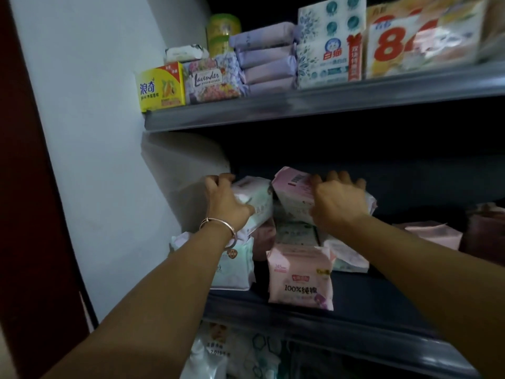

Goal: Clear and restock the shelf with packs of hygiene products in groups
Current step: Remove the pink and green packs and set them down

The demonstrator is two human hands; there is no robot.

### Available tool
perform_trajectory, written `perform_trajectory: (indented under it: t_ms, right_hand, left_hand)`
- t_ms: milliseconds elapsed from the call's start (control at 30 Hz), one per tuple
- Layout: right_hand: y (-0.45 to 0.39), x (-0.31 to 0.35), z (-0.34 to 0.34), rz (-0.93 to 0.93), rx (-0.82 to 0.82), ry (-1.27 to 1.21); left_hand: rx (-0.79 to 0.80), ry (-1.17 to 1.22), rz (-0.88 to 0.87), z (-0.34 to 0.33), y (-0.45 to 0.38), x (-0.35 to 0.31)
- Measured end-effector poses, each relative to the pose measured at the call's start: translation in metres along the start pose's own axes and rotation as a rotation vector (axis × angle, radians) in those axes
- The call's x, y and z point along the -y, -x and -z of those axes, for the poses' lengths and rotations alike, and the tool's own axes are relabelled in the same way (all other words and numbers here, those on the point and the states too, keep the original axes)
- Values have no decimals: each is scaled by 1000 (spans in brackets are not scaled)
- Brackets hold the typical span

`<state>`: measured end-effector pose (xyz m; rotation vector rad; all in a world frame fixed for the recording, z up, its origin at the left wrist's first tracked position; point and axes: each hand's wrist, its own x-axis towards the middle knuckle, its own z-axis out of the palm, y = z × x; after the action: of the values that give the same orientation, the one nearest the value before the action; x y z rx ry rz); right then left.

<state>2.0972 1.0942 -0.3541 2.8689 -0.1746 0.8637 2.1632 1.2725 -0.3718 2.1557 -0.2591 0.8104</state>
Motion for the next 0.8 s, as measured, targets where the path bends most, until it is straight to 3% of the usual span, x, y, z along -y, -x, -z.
perform_trajectory:
  t_ms: [200, 500, 633, 800]
  right_hand:
    - [21, -38, 30, -108, 60, 23]
    - [56, -95, 64, -219, -12, 107]
    - [70, -126, 61, -262, -3, 145]
    - [78, -142, 52, -246, 20, 78]
  left_hand:
    - [56, 35, -33, -11, 21, -56]
    - [132, -15, -59, -57, 76, -138]
    - [286, -14, -110, -82, 108, -144]
    - [523, -341, -152, -107, 128, -131]
